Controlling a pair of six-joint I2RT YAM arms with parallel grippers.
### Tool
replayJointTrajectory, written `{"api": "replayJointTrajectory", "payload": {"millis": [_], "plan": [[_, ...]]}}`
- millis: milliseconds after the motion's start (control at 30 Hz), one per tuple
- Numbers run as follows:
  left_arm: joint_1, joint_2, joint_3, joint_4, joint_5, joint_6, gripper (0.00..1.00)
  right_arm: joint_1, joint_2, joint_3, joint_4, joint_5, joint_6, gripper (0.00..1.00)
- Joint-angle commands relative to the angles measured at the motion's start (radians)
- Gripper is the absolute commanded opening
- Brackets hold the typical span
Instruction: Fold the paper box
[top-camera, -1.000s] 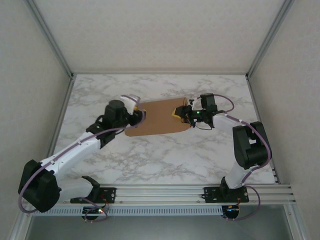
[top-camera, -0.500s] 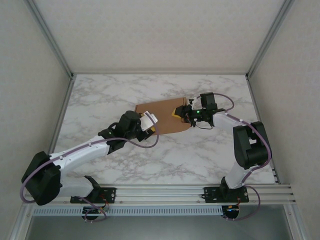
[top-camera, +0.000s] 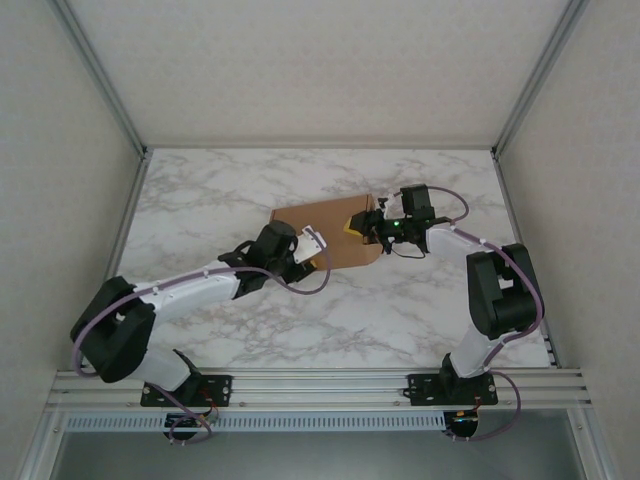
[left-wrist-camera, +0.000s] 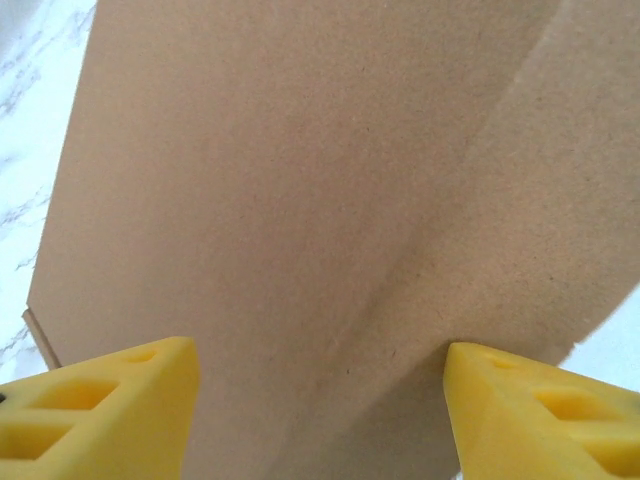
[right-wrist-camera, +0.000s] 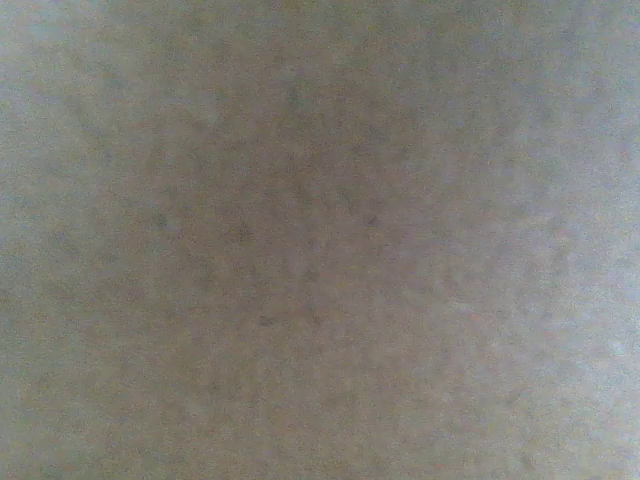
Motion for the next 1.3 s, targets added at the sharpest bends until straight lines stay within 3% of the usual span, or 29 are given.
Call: {"api": "replayJointTrajectory", "payload": {"millis": [0,167,500,633,767,1033,1267], "plan": [[-0.007,0.045,0.043,0.057,-0.043,0.001,0.65,0.030,-0.032,-0.006,-0.036,-0.020,0.024,0.41],[-0.007,0.089,0.056,0.083,-0.058,-0.004,0.61,0.046,-0.040,-0.008,-0.038,-0.019,0.033,0.40],[-0.007,0.124,0.043,0.162,-0.144,-0.009,0.29,0.055,-0.066,-0.024,-0.024,-0.023,0.061,0.38],[-0.007,0.119,0.035,0.182,-0.143,-0.009,0.26,0.055,-0.072,-0.031,-0.023,-0.022,0.064,0.38],[-0.007,0.110,0.033,0.166,-0.124,-0.006,0.29,0.054,-0.077,-0.028,-0.047,-0.007,0.049,0.38],[0.060,0.006,-0.021,0.078,-0.029,0.049,0.56,0.025,-0.067,0.024,-0.158,0.000,-0.037,0.38],[0.132,0.029,-0.021,0.059,0.056,0.041,0.63,0.024,-0.063,0.040,-0.174,-0.021,-0.054,0.39]]}}
